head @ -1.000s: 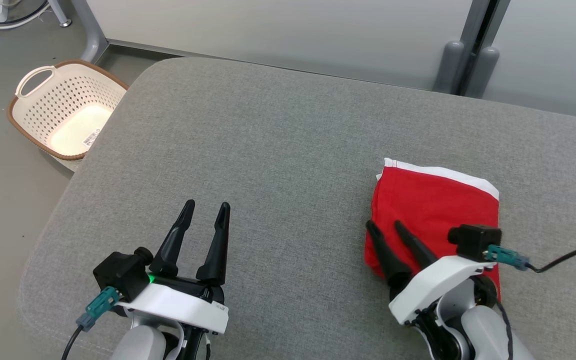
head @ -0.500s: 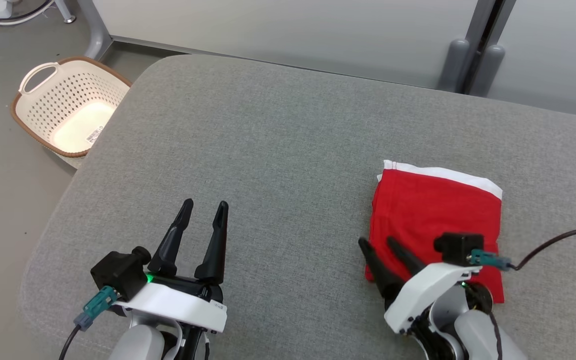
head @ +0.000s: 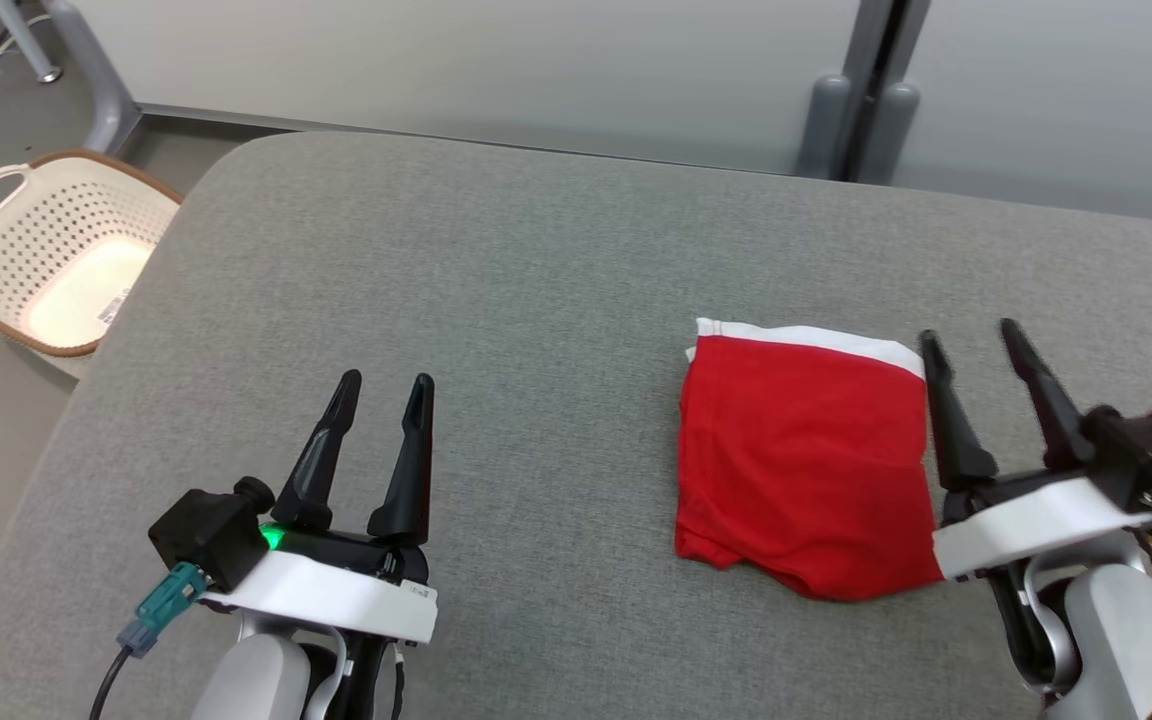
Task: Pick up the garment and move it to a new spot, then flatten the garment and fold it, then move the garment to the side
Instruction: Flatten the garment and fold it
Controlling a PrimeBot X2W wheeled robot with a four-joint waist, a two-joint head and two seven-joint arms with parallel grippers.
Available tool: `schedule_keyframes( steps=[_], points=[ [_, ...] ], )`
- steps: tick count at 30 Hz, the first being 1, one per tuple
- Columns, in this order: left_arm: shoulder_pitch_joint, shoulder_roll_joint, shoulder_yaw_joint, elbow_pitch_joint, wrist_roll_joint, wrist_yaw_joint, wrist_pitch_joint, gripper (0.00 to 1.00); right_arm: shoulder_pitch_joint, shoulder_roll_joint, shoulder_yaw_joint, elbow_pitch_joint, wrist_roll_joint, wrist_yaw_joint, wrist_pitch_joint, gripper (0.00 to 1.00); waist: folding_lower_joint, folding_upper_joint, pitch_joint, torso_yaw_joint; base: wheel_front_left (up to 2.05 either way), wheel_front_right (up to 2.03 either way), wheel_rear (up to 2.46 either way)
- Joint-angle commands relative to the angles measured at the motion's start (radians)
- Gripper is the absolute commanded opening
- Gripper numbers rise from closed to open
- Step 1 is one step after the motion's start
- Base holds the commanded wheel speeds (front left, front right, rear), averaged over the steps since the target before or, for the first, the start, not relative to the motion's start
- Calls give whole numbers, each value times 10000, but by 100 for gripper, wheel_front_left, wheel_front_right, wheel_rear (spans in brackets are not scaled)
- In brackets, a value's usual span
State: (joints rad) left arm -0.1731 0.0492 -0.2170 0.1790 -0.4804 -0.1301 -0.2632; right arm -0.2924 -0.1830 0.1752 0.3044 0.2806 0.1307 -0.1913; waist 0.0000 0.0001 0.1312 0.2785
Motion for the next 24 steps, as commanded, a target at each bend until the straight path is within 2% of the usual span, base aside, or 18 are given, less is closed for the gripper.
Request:
schedule_keyframes(
  steps=[1,5,10,16,24],
  points=[
    [-155,39,68,-52,79,-7,-15,100,264,131,-288,-168,-284,-2,-188,100,0,-1,15,-170,0,0,0],
    [-150,29,97,-94,235,-7,-14,100,797,351,-988,-625,-1420,-2,-505,100,0,-1,72,-415,0,0,0],
    [75,34,143,-149,863,-7,-15,100,1434,748,-1654,-988,-2043,-3,-684,100,0,-1,121,-667,0,0,0],
    [346,31,219,-152,1234,-9,-15,100,1779,1068,-2002,-1104,-2397,-3,-740,100,0,-1,133,-820,0,0,0],
    [298,34,152,-166,1196,-9,-15,100,1771,1204,-2027,-1070,-2510,-3,-755,100,0,-1,157,-841,0,0,0]
  ],
)
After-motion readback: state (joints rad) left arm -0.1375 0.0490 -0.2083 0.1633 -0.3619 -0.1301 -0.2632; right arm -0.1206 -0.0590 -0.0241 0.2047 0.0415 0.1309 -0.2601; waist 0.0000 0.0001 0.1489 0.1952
